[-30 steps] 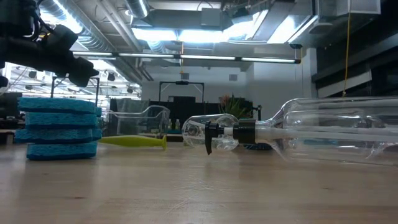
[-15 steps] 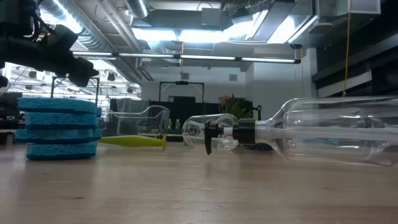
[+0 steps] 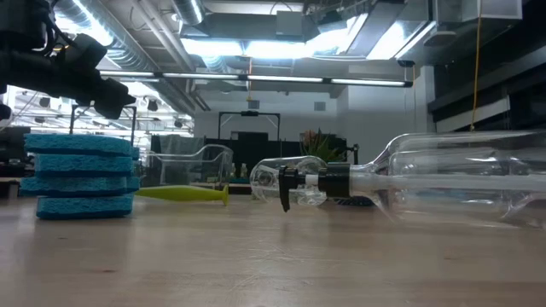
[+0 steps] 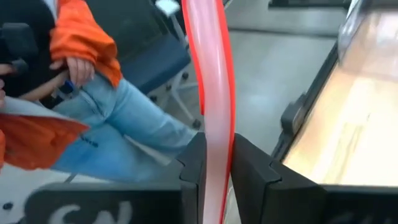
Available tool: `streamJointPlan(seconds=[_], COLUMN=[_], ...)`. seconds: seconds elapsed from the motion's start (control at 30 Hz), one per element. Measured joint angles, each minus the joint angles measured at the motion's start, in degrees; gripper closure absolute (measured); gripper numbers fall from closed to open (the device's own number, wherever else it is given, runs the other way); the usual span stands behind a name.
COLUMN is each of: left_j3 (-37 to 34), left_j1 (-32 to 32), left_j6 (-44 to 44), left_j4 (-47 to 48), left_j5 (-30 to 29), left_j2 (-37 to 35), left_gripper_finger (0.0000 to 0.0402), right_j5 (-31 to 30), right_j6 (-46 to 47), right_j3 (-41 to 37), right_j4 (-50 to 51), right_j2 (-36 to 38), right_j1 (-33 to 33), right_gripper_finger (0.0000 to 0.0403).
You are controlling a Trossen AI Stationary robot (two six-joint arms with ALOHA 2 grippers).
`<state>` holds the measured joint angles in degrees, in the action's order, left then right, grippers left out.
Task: Pick & Place Kitchen Sink Supplies
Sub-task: Put the red dish brush into the bottom right transparent bin
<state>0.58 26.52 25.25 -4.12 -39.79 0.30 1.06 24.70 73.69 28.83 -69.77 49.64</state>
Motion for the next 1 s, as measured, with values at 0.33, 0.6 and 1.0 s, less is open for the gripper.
streamJointPlan(seconds=[0.33, 0.6, 1.0], left_j3=[0.0, -0.02, -0.01], left_j1=[-0.02, -0.02, -0.02], left_j6=[0.0, -0.01, 0.0], left_j4=[0.0, 0.0, 0.02], left_j5=[0.0, 0.0, 0.0], left_j2=[0.02, 0.02, 0.0], left_gripper_finger=[0.0277, 0.0277, 0.0277], right_j5=[-7.35, -12.14, -19.14], right_j6=[3.09, 4.89, 6.52], right_j3=[0.0, 0.0, 0.0], right_j4=[9.58, 23.13, 26.54], right_j2=[-5.01, -8.98, -14.33], right_j1=[5.84, 5.87, 9.33], right_gripper_finger=[0.0346, 0.0344, 0.0338])
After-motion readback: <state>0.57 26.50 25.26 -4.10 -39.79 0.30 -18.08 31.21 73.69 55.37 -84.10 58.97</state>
